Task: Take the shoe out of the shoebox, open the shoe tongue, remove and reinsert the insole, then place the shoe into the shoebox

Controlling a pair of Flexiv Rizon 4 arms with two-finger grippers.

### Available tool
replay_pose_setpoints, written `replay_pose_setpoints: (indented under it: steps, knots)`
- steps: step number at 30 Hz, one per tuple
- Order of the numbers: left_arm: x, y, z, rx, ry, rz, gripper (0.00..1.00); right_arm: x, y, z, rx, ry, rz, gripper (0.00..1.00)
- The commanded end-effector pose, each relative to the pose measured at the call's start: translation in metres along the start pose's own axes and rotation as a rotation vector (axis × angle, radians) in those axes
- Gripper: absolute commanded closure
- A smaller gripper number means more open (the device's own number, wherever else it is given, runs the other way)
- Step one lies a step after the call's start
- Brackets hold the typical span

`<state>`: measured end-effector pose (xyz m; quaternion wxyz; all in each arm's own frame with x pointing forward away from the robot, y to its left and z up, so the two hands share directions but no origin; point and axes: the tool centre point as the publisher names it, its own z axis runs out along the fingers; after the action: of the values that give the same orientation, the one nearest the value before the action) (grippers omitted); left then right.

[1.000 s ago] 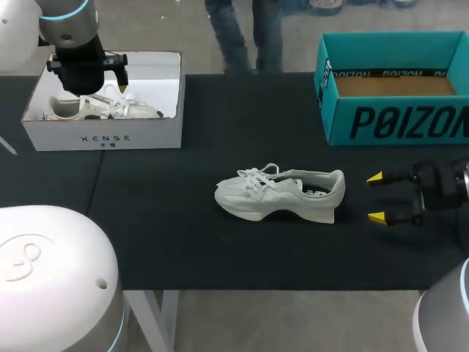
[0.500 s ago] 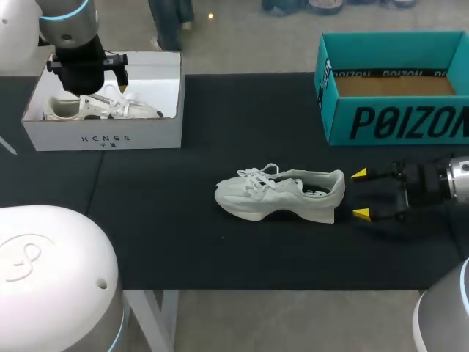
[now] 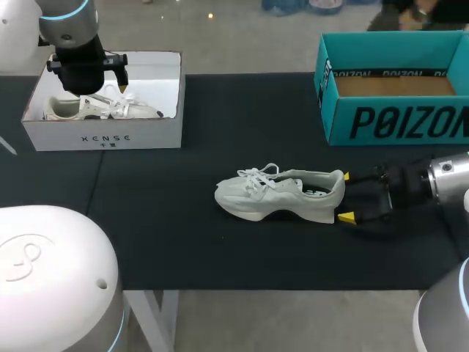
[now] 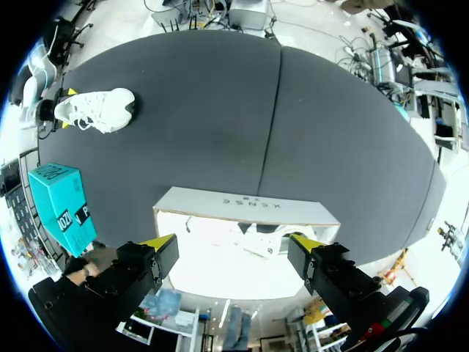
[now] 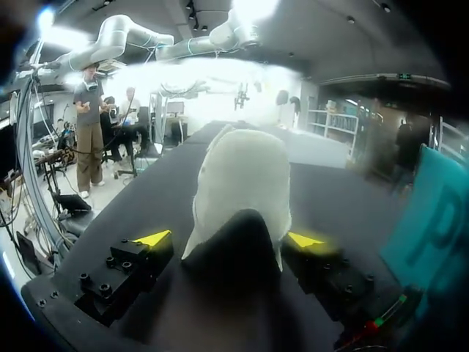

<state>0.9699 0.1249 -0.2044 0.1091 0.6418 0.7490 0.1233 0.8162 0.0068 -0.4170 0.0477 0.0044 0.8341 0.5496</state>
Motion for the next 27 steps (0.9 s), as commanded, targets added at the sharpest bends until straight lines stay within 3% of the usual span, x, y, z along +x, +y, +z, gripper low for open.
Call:
replay_pose_setpoints:
  steps: [1, 15, 27]
  knots:
    - [0.0, 0.0, 0.0, -0.001, 0.002, 0.001, 0.0, -0.006, 0.0, 0.011, 0.003, 0.01, 0.002, 0.0]
    - [0.0, 0.0, 0.0, -0.001, 0.002, 0.001, 0.0, -0.009, -0.012, 0.011, -0.006, -0.021, 0.021, 0.0]
    - [0.0, 0.0, 0.0, -0.001, 0.002, 0.001, 0.0, -0.01, -0.007, 0.02, -0.015, -0.009, 0.02, 0.0]
